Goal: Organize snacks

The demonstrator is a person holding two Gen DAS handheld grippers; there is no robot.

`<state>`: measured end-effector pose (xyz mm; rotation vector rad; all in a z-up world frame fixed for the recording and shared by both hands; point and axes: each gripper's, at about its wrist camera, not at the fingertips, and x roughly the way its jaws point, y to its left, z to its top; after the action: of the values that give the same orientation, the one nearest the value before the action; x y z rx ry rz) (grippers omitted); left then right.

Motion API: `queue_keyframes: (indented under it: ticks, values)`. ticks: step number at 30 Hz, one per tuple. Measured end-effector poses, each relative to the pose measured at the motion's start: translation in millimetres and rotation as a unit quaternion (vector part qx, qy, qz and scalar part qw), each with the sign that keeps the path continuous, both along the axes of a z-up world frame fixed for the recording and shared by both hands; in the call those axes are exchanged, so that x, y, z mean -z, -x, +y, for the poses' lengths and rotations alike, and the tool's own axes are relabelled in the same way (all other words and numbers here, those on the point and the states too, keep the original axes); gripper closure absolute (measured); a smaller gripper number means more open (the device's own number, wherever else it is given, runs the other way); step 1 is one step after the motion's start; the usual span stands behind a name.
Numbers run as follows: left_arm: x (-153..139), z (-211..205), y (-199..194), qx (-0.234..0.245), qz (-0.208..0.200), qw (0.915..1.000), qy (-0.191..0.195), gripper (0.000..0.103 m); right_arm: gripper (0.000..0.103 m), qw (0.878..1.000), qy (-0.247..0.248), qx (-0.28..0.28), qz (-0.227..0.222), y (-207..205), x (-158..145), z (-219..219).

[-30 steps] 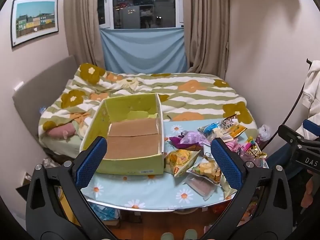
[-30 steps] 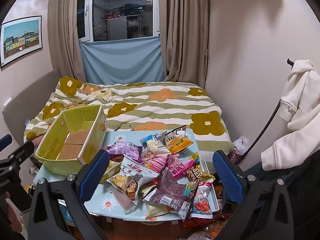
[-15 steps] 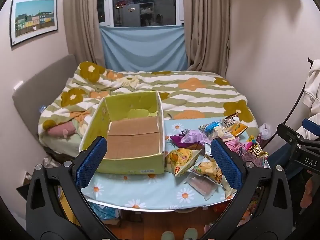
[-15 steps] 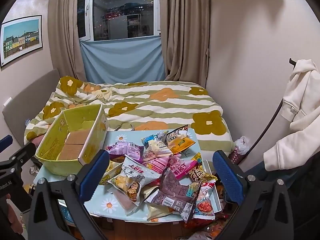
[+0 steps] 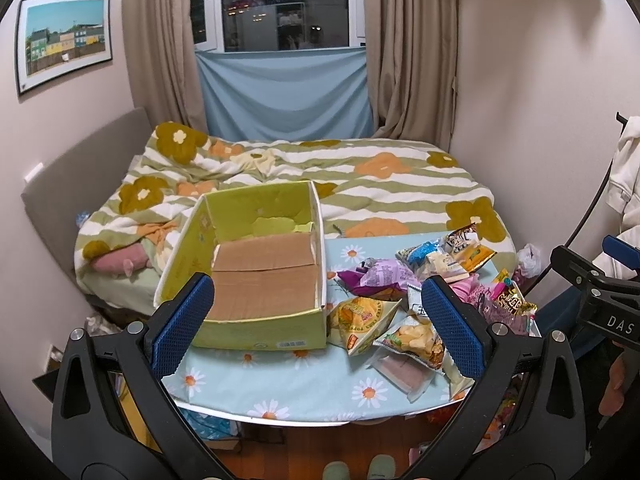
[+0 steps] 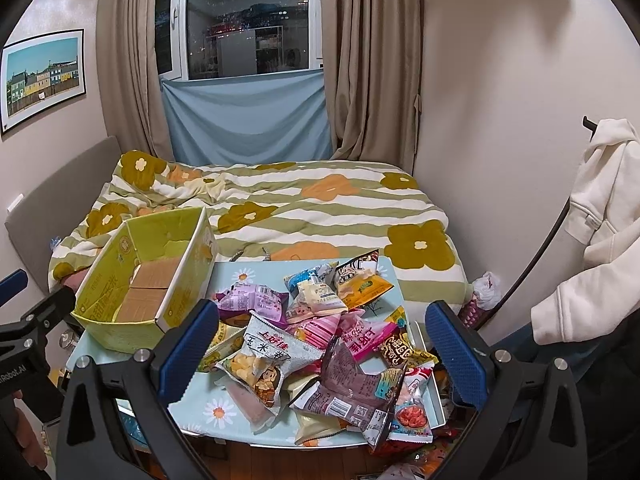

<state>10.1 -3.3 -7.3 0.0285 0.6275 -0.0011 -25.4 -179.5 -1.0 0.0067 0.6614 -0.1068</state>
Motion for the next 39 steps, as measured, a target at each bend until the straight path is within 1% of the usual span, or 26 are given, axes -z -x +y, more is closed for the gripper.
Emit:
queue_keyframes:
  ticks: [18, 20, 39]
  values:
    - [-0.7, 1.7, -1.7, 0.000, 0.001, 1.0000, 0.002, 0.000, 0.000, 1.000, -0.001, -0.004, 0.004, -3.3, 1.0, 3.9]
    - [0.1, 0.8, -5.0, -0.001, 0.003, 1.0000, 0.003, 0.000, 0.000, 1.000, -0.001, -0.005, 0.005, -5.7, 5.4, 1.4]
    - [2.0, 1.5, -7.7, -0.002, 0.005, 1.0000, 0.004, 0.000, 0.000, 1.000, -0.001, -0.005, 0.007, -6.2, 4.0, 1.5]
